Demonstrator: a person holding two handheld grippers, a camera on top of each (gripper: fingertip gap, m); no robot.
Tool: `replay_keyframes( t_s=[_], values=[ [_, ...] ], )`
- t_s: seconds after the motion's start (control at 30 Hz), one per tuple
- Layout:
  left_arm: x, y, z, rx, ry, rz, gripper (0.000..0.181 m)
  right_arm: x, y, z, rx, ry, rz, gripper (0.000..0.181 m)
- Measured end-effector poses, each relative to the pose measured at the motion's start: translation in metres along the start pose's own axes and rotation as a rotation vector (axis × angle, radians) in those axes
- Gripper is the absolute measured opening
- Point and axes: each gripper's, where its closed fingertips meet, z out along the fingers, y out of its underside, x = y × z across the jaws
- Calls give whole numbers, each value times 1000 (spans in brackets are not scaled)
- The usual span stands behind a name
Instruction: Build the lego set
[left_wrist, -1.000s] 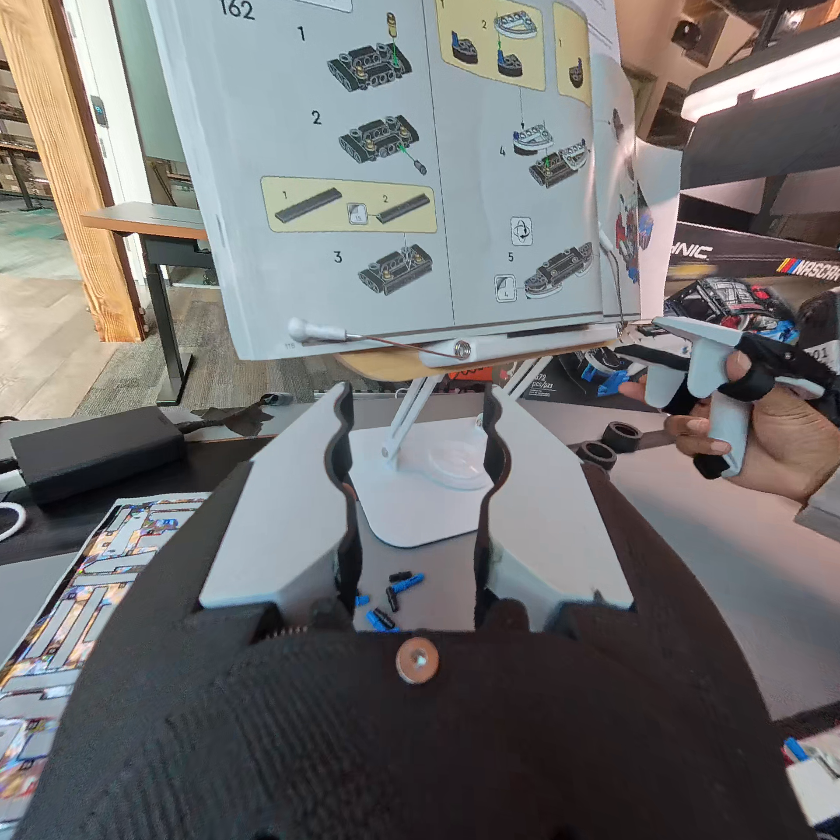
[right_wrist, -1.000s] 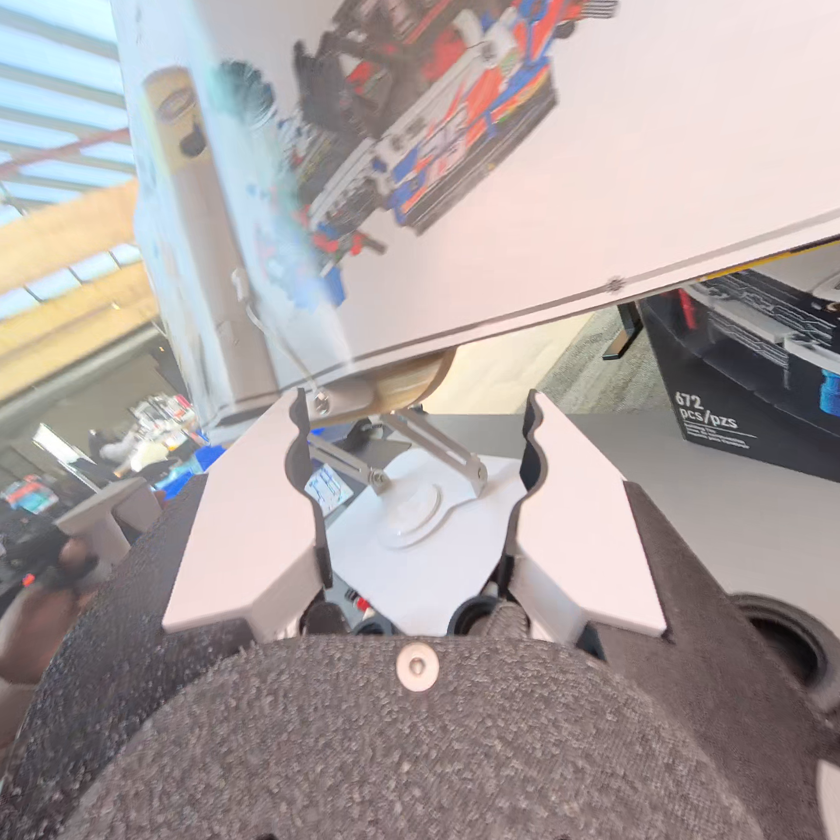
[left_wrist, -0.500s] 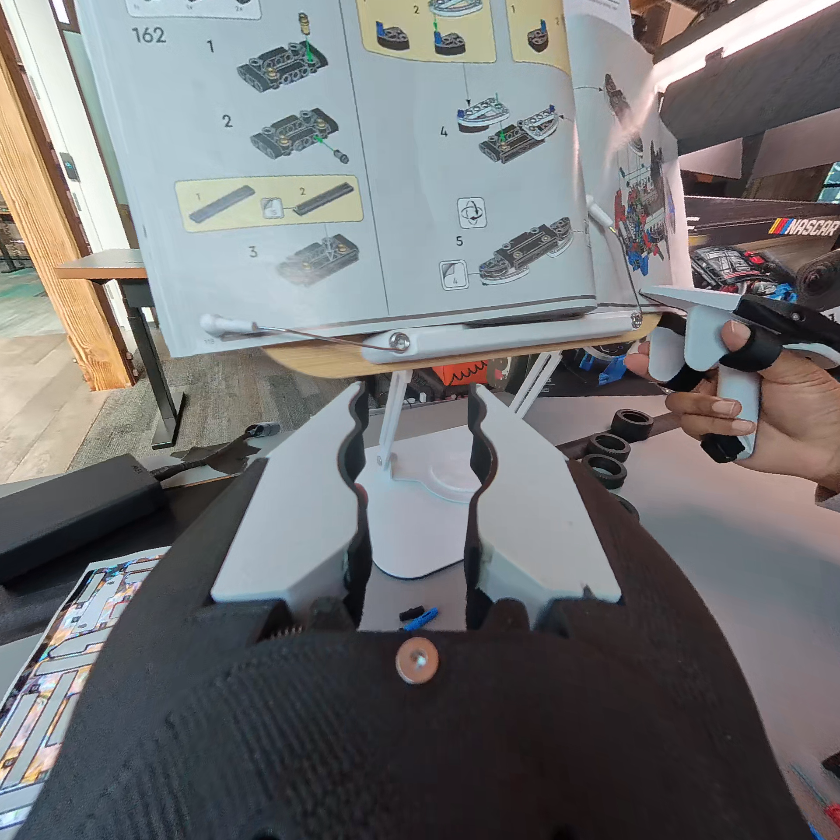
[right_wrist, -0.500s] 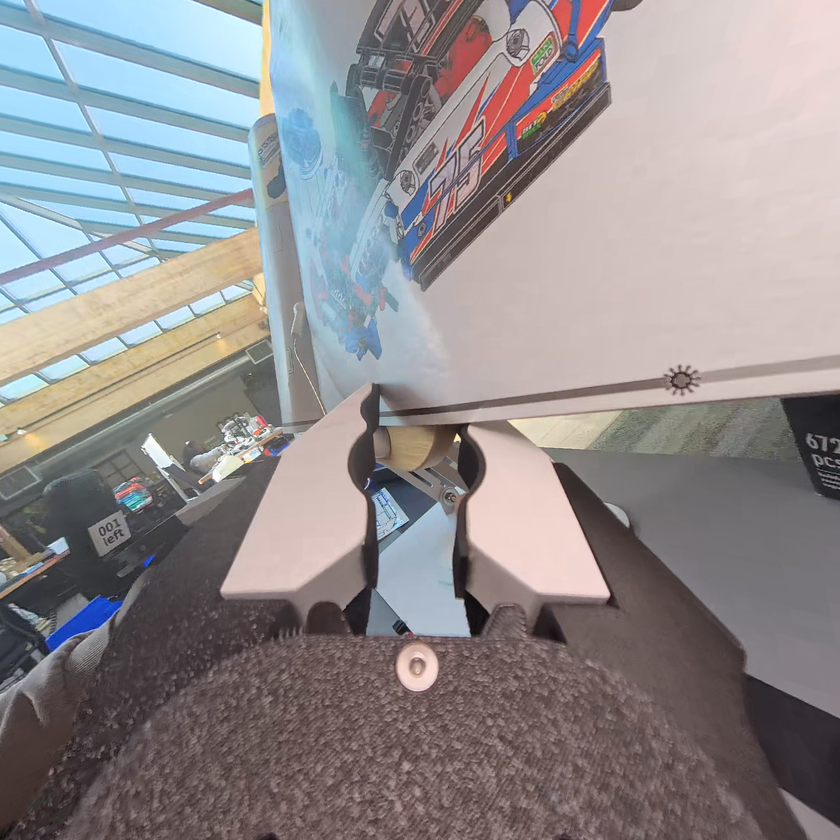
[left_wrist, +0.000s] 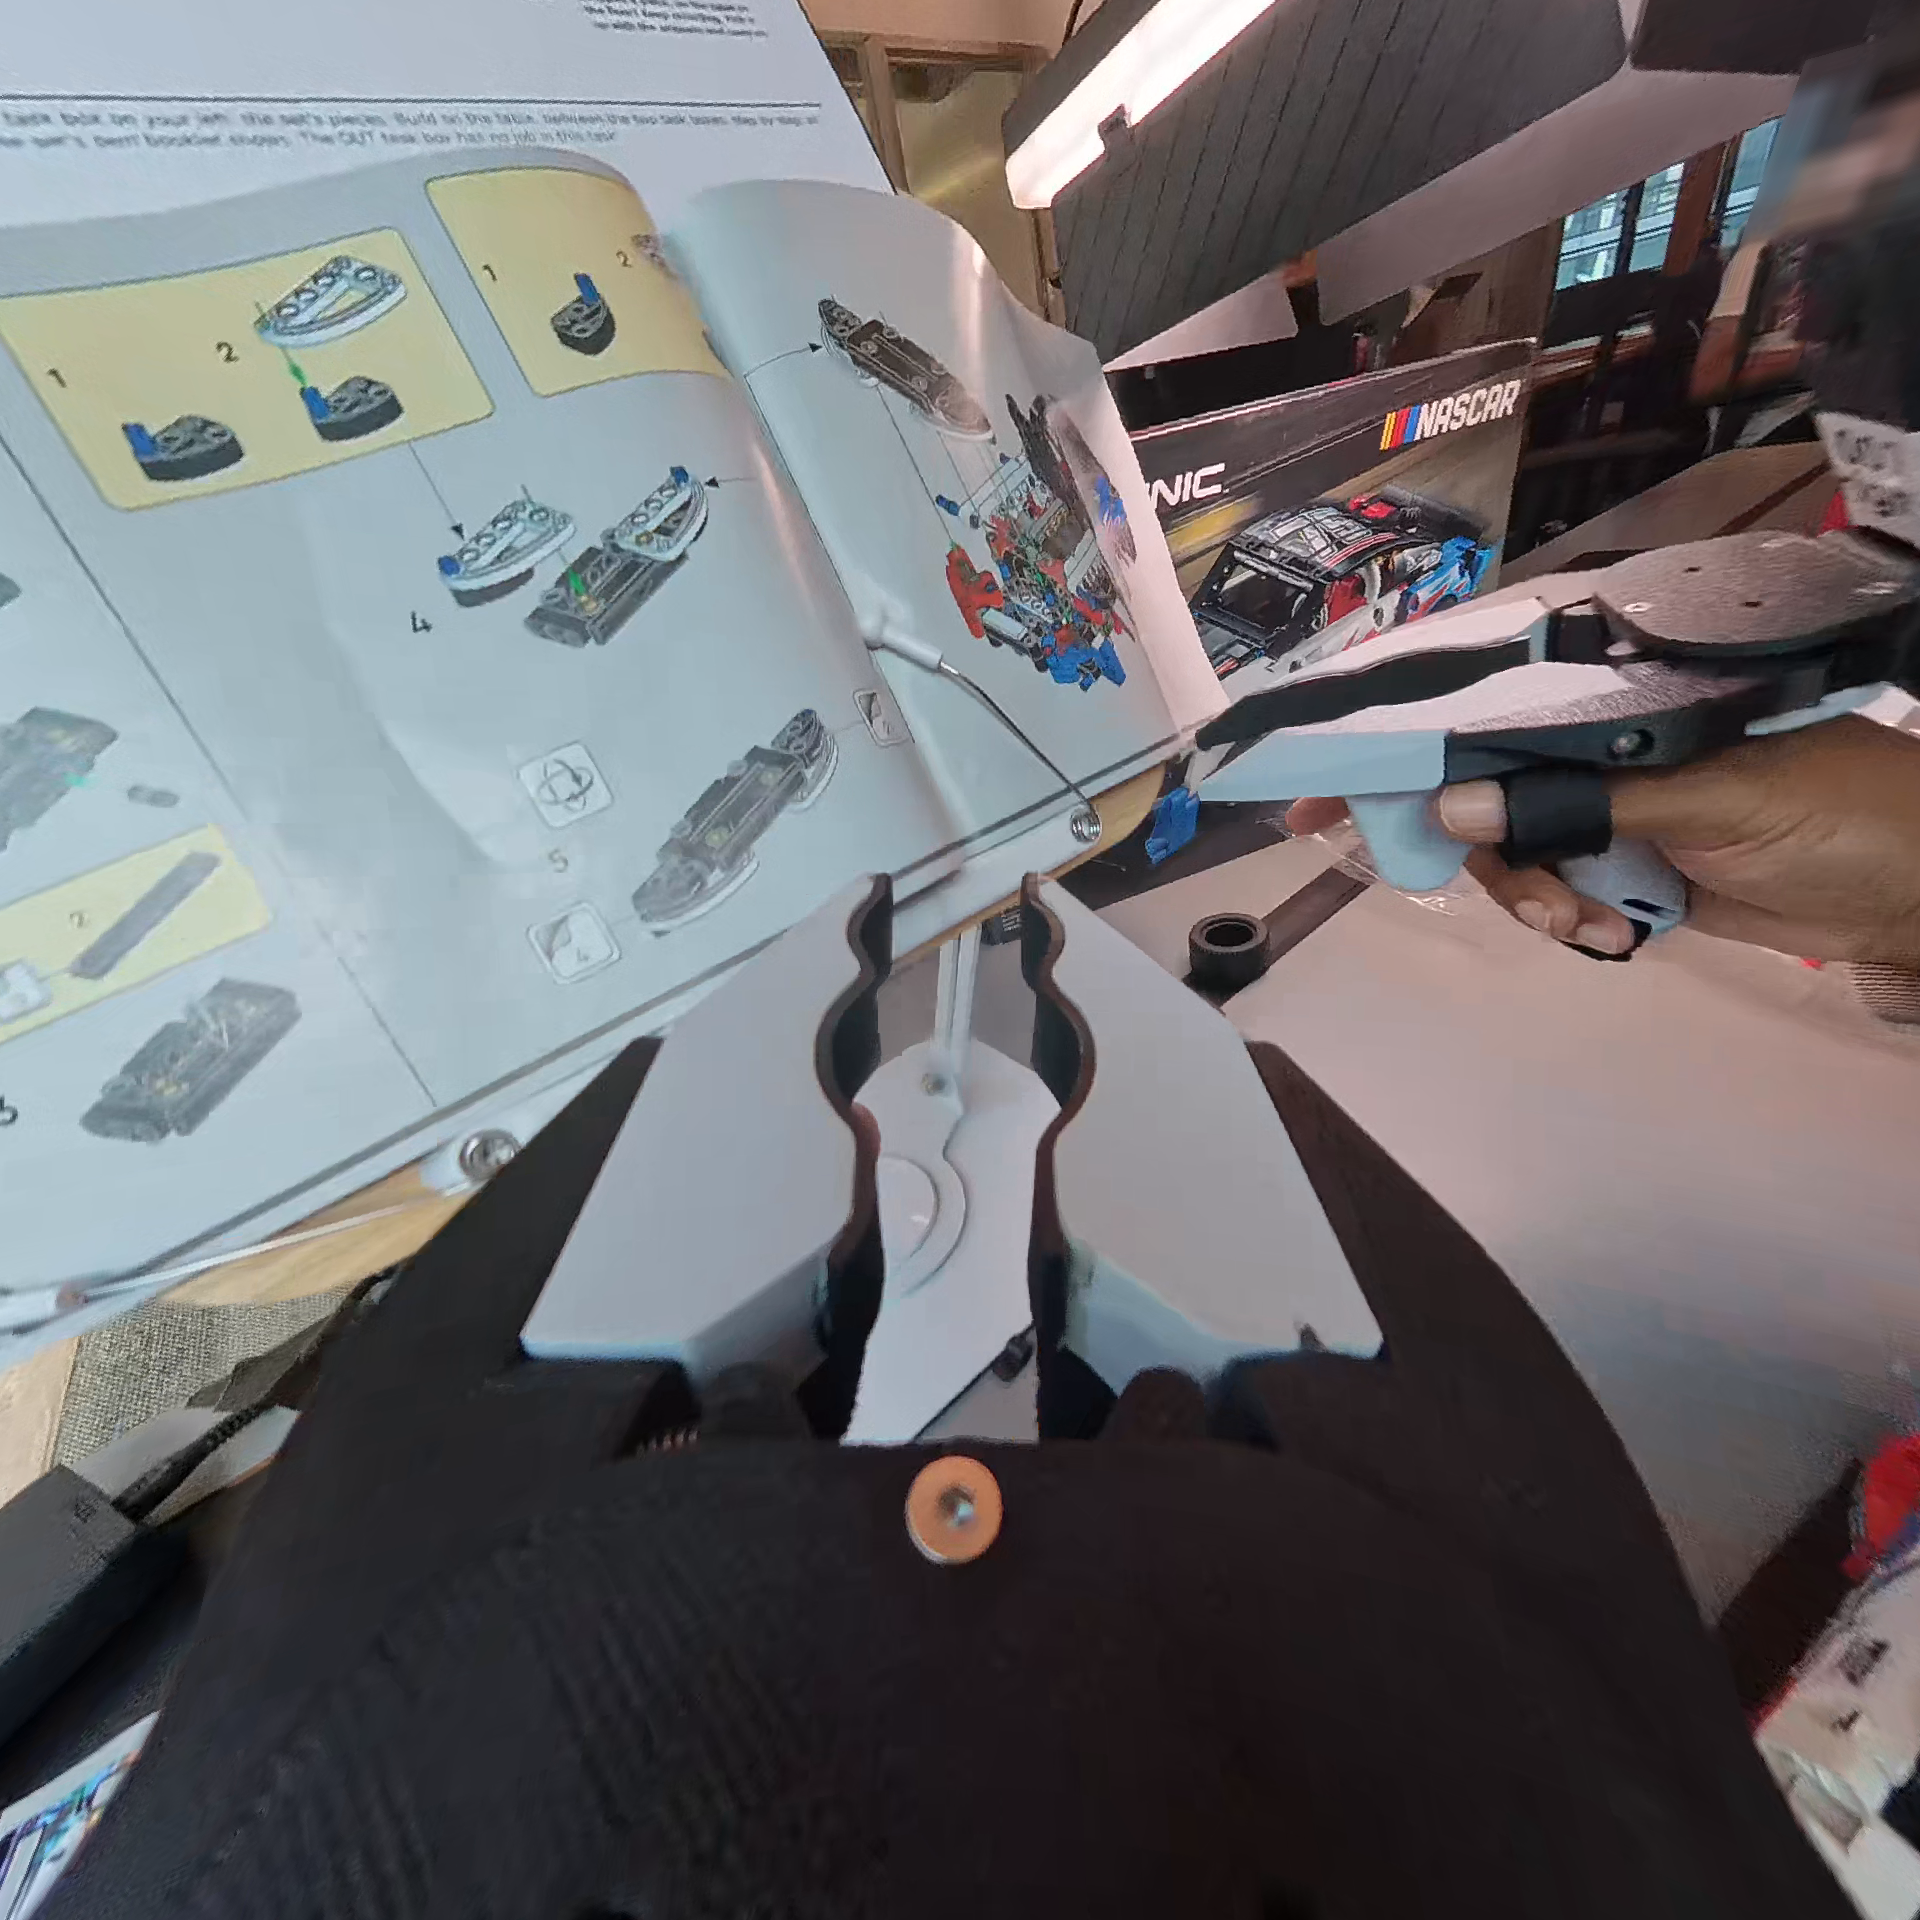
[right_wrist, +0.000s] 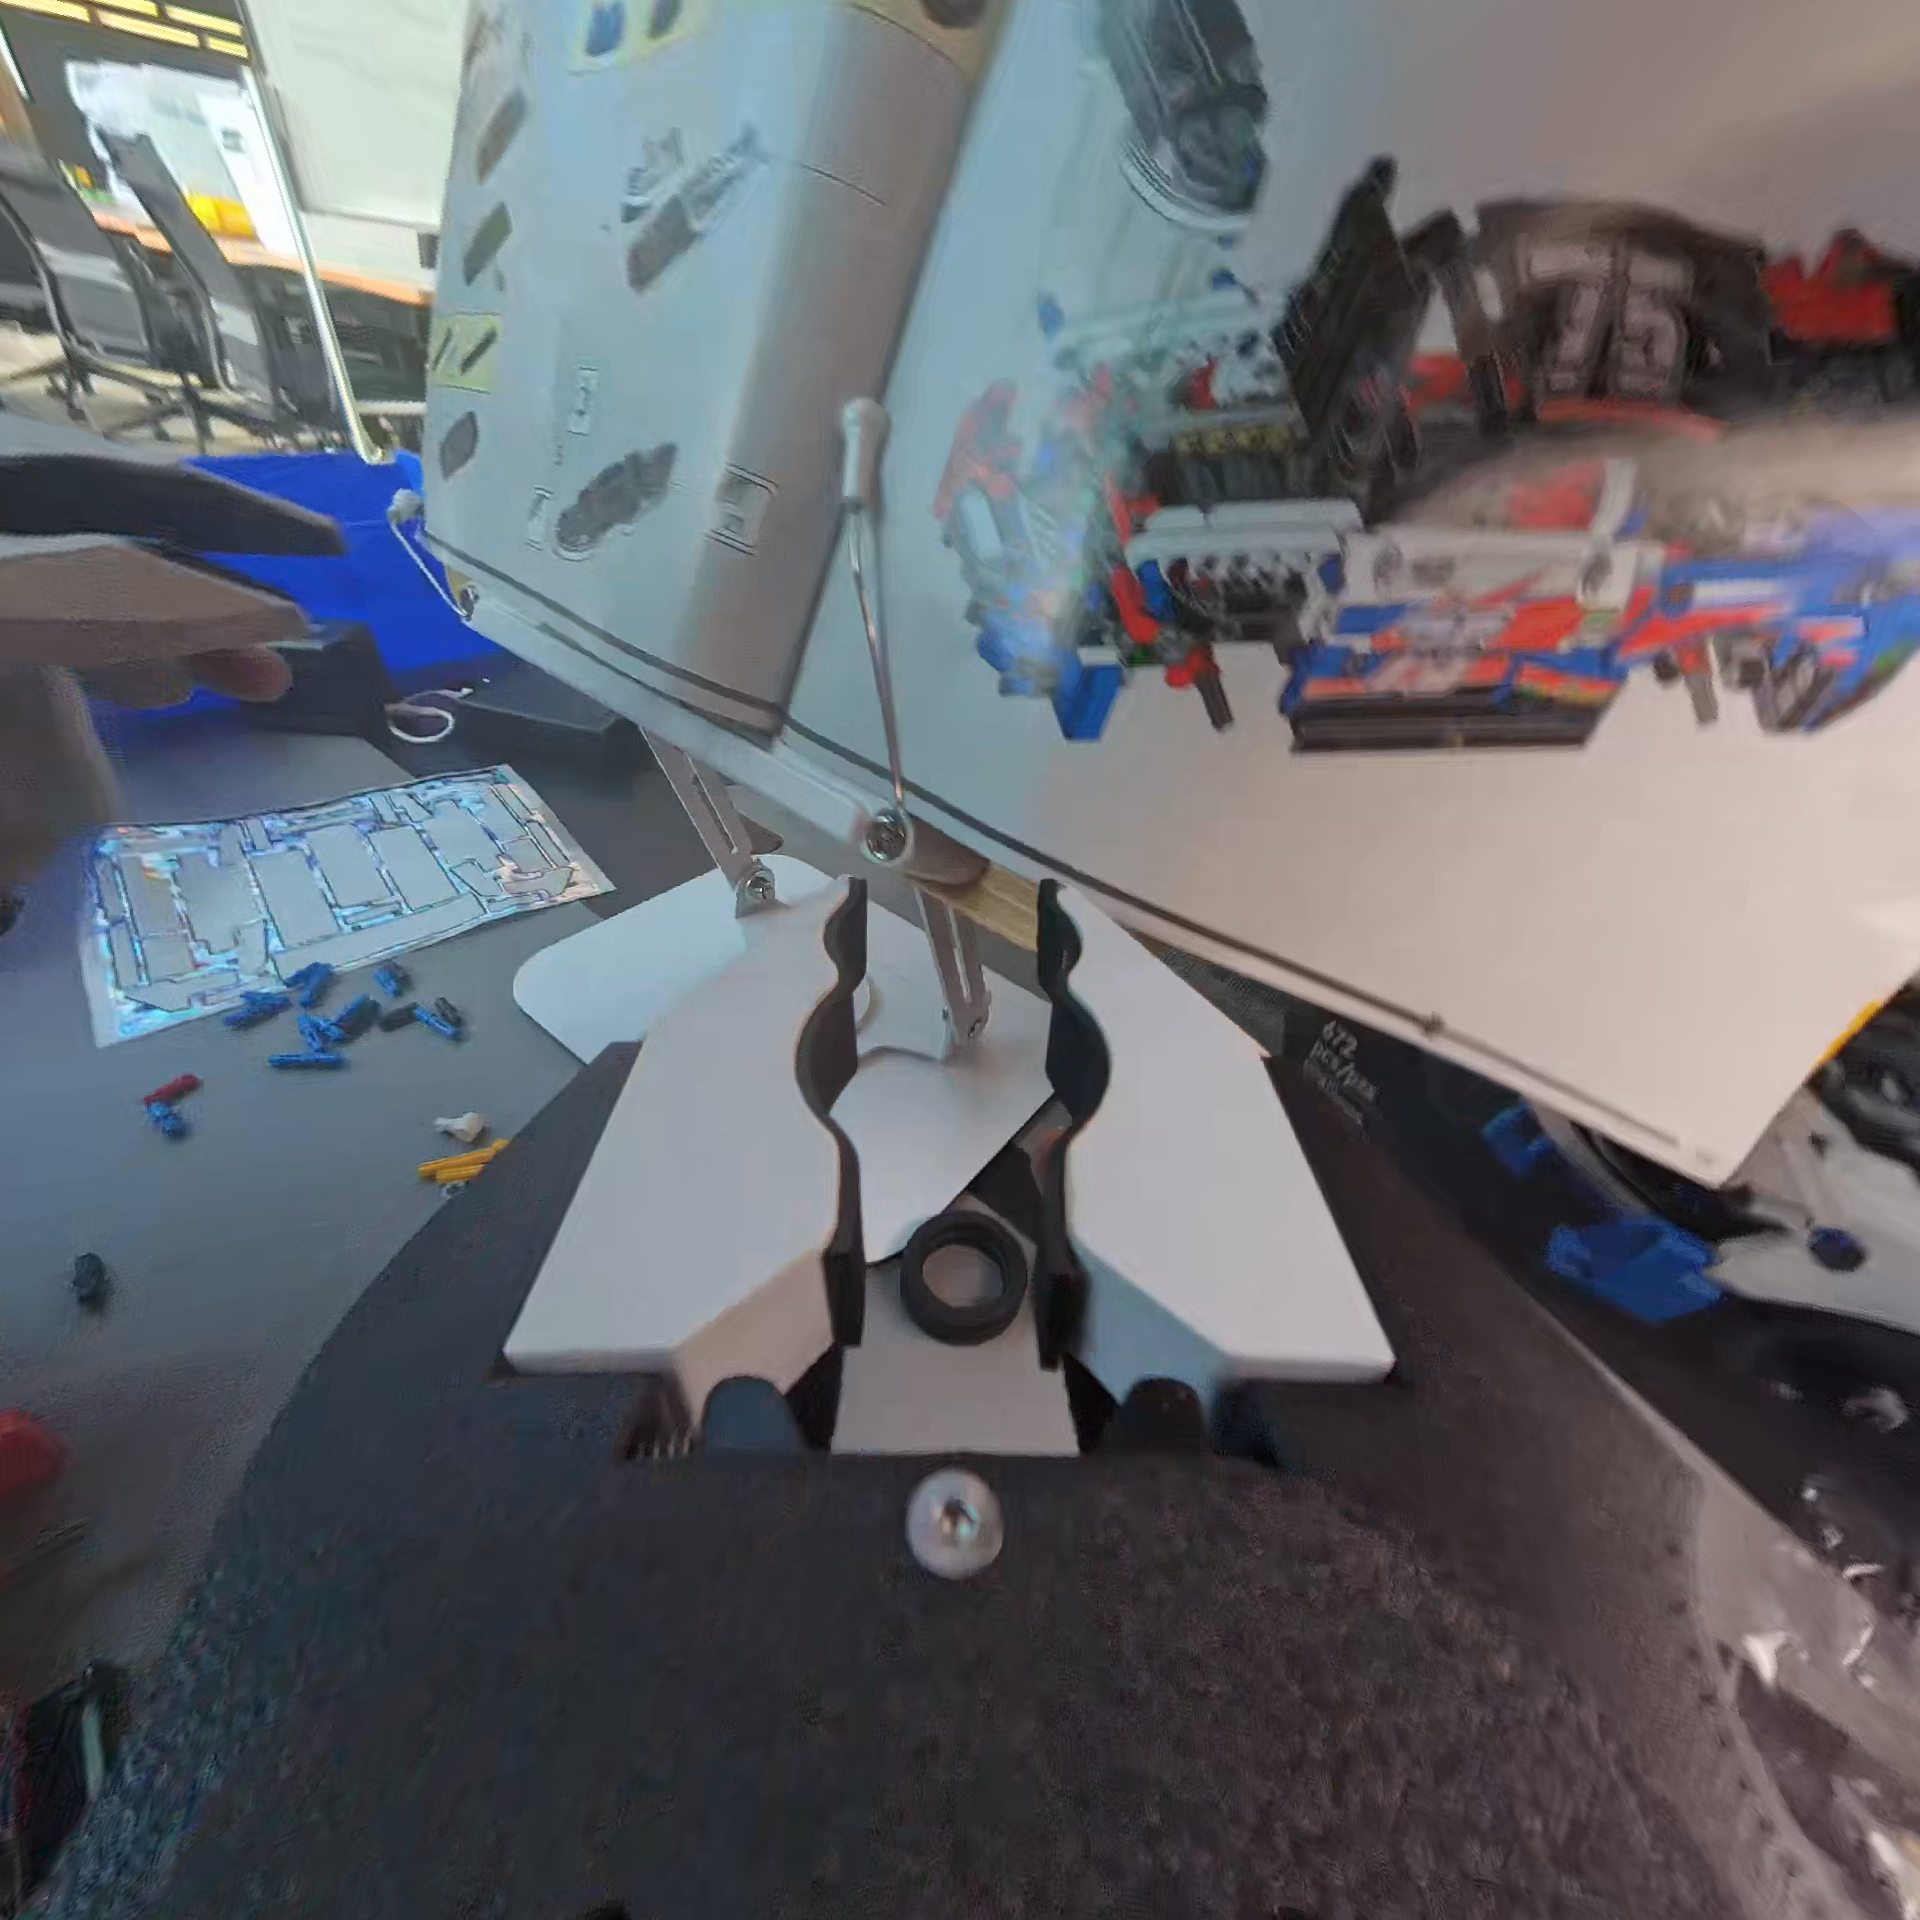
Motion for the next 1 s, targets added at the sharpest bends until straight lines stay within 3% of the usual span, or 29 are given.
replay_keyframes(
  t_s=[0.07,0.13,0.2,0.33,0.47,0.6,0.73,0.87,1.0],
  values=[
    [-7,-10,20,-5,-24,6,20,-20,-28,14,-3,28,-181,18],
    [-16,-10,39,-63,-41,-1,9,-24,-49,38,-40,79,-246,19],
    [-14,-6,54,-137,10,-11,2,-21,-49,65,-151,97,-280,25],
    [-28,13,69,-286,-56,130,0,-8,-49,70,-179,141,-343,1],
    [-39,25,70,-332,-65,72,0,34,-28,36,-79,194,-82,9],
    [-40,27,71,-302,-42,-18,0,36,2,20,35,28,298,12],
    [-38,24,66,-308,-87,16,0,28,24,16,63,-156,681,13],
    [7,-7,71,-185,-23,220,0,19,33,13,68,-268,799,17],
    [28,8,102,-295,4,258,0,7,40,7,30,-332,792,37]
  ],
)
